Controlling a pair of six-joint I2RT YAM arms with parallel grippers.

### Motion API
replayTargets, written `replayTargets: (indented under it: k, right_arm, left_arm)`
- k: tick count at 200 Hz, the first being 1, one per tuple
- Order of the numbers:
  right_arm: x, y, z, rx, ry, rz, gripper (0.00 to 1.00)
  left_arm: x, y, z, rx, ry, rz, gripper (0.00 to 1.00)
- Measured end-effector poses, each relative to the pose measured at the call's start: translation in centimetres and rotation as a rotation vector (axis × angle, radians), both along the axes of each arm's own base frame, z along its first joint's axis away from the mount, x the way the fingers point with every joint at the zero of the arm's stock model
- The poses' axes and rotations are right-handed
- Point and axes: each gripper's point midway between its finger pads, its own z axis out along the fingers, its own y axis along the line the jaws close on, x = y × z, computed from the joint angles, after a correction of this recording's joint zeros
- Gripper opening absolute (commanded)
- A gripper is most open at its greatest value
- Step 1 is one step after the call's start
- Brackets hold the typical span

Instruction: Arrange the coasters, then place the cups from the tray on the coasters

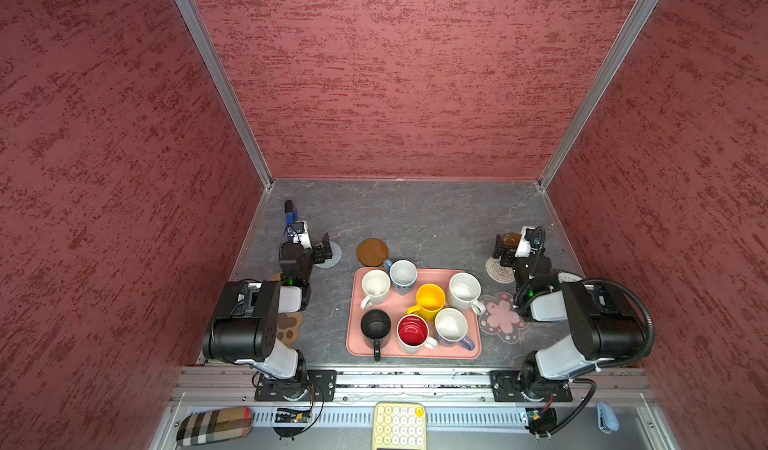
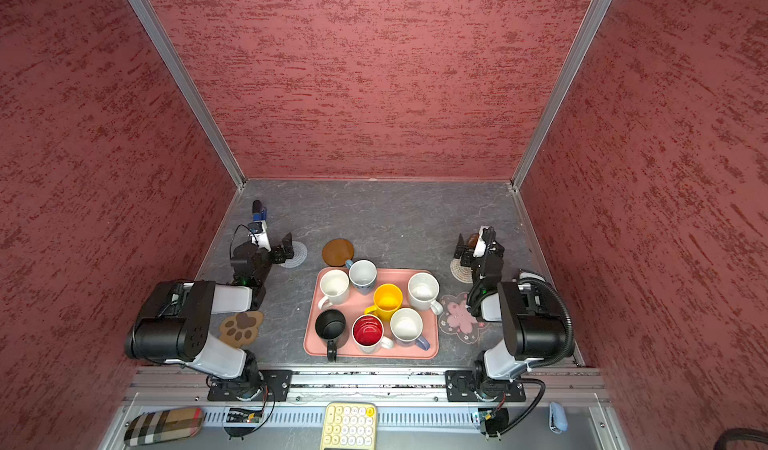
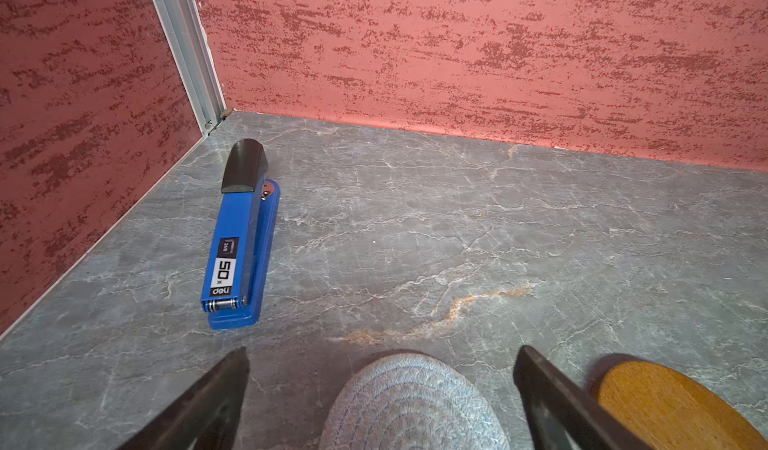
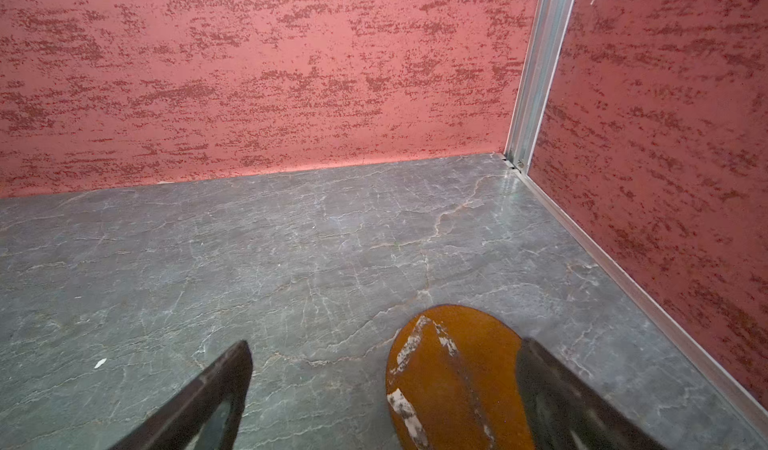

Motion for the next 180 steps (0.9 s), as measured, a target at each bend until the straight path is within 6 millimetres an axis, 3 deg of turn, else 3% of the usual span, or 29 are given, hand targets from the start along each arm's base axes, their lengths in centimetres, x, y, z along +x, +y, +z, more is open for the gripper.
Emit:
replayTargets:
  k: [135, 180]
  right_arm:
    - [0.0, 0.0, 0.0, 0.0, 0.0, 0.0, 0.99]
    - [-0.7, -1.7, -0.4, 0.026, 0.004, -0.108, 0.99]
  left_arm:
    - [0.0, 0.0, 0.0, 0.0, 0.0, 0.0, 0.99]
    - [0.0, 0.0, 0.0, -0.002, 0.0, -0.003, 1.0]
